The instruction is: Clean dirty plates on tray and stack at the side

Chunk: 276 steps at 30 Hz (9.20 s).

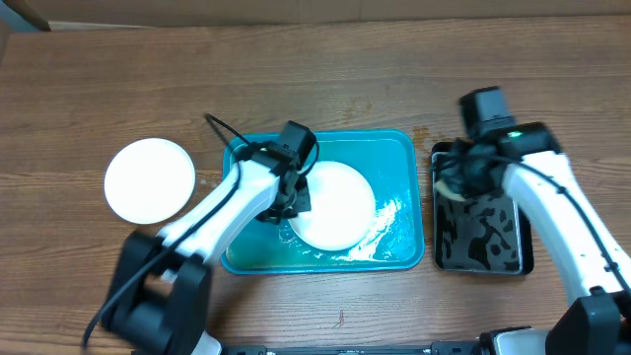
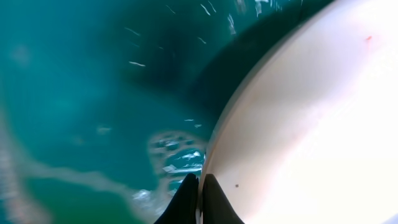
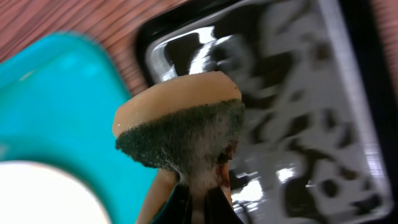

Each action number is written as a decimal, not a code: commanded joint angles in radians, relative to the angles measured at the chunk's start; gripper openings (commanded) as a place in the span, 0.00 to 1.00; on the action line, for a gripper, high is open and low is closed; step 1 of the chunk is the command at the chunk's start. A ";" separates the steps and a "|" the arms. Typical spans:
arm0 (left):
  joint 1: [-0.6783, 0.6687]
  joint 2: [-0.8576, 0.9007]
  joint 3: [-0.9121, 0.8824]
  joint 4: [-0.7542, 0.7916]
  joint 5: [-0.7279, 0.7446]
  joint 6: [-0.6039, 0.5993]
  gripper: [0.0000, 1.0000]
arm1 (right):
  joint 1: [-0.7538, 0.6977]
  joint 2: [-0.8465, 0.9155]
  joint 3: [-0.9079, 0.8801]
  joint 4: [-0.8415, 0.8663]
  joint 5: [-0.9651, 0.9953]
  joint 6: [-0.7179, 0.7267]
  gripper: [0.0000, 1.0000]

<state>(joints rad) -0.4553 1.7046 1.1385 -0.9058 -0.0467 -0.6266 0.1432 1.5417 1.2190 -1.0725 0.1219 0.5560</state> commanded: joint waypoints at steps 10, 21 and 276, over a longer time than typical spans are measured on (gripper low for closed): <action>0.008 -0.247 0.024 -0.118 -0.412 0.122 0.04 | -0.174 -0.013 0.011 -0.042 0.019 -0.120 0.04; 0.006 -0.248 0.054 -0.177 -0.648 0.088 0.04 | -0.174 -0.007 0.003 -0.029 0.016 -0.186 0.04; 0.454 -0.233 0.106 -0.249 0.140 0.356 0.88 | -0.182 0.102 -0.100 0.107 -0.123 -0.408 0.28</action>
<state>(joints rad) 0.0032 1.4834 1.2240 -1.1526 0.1070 -0.3138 -0.0391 1.6436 1.0752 -0.9436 -0.0101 0.1562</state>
